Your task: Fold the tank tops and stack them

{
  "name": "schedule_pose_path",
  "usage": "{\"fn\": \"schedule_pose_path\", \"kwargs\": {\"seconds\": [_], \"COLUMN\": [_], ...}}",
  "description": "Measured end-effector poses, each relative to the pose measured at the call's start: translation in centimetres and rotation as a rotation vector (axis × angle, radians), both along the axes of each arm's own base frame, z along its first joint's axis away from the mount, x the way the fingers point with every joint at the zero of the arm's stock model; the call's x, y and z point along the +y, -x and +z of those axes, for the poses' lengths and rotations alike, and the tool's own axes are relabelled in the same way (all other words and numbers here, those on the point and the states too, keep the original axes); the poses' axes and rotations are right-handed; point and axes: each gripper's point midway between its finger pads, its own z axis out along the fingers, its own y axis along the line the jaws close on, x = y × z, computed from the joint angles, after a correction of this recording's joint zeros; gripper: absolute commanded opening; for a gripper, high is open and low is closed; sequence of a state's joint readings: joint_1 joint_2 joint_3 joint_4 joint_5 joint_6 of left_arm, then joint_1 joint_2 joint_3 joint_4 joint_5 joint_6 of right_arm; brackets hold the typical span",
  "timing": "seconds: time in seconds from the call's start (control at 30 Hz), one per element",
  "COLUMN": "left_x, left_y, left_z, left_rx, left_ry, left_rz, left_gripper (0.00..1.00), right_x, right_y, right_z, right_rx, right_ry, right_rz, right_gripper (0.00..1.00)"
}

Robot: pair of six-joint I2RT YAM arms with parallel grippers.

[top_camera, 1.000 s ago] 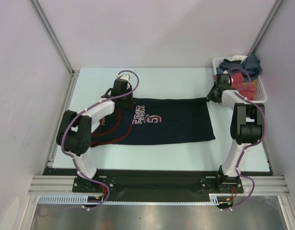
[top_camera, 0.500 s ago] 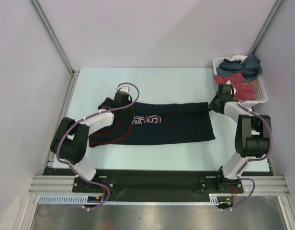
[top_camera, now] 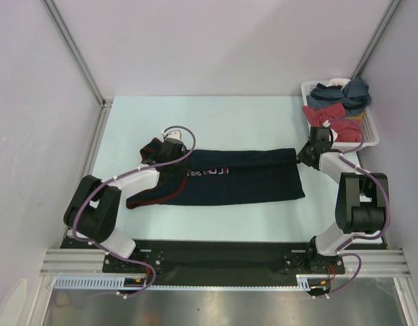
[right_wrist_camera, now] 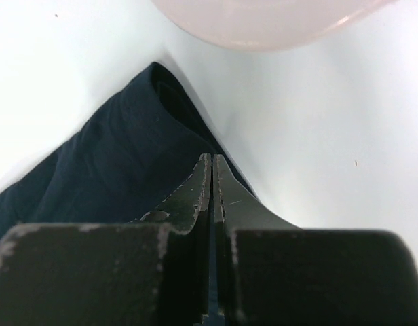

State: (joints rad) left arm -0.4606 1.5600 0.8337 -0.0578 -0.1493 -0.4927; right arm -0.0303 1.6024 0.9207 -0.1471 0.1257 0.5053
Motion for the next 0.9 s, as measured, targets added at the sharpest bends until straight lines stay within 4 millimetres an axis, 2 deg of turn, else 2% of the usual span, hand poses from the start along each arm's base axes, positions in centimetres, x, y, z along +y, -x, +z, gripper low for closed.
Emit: {"fn": "schedule_pose_path", "kwargs": {"seconds": [0.2, 0.3, 0.37, 0.43, 0.5, 0.57, 0.63, 0.7, 0.8, 0.83, 0.9], "left_x": [0.2, 0.3, 0.4, 0.6, 0.9, 1.2, 1.4, 1.8, 2.5, 2.6, 2.8], "left_y": [0.7, 1.1, 1.5, 2.1, 2.9, 3.5, 3.9, 4.2, 4.7, 4.8, 5.0], "left_z": [0.0, -0.3, -0.8, -1.5, -2.2, -2.5, -2.2, -1.7, -0.9, -0.6, 0.2], "left_rx": [0.012, 0.032, 0.048, 0.067, 0.088, 0.099, 0.093, 0.073, 0.041, 0.033, 0.011], "left_ry": [0.006, 0.011, 0.014, 0.010, 0.005, 0.002, 0.005, 0.011, 0.015, 0.017, 0.025], "left_rz": [0.024, 0.045, 0.060, 0.069, 0.077, 0.084, 0.093, 0.107, 0.126, 0.132, 0.134], "left_gripper": [0.06, 0.23, 0.24, 0.32, 0.33, 0.35, 0.39, 0.40, 0.59, 0.70, 0.72], "right_x": [0.0, 0.0, -0.1, -0.2, -0.3, -0.6, -0.9, -1.2, -1.4, -1.6, -1.7], "right_y": [0.3, 0.5, 0.8, 1.2, 1.4, 1.5, 1.6, 2.0, 3.3, 3.6, 3.8], "right_z": [-0.3, -0.5, -0.9, -1.3, -1.5, -1.6, -1.7, -2.1, -2.4, -2.2, -1.4], "right_rx": [0.010, 0.013, 0.020, 0.031, 0.036, 0.039, 0.039, 0.042, 0.054, 0.048, 0.023], "right_ry": [-0.001, -0.007, -0.008, -0.008, -0.012, -0.002, 0.004, 0.010, 0.021, 0.026, 0.032], "right_rz": [-0.002, -0.012, -0.023, -0.036, -0.051, -0.068, -0.086, -0.099, -0.117, -0.122, -0.129], "right_gripper": [0.00, 0.02, 0.04, 0.10, 0.34, 0.46, 0.50, 0.51, 0.51, 0.50, 0.46]}}
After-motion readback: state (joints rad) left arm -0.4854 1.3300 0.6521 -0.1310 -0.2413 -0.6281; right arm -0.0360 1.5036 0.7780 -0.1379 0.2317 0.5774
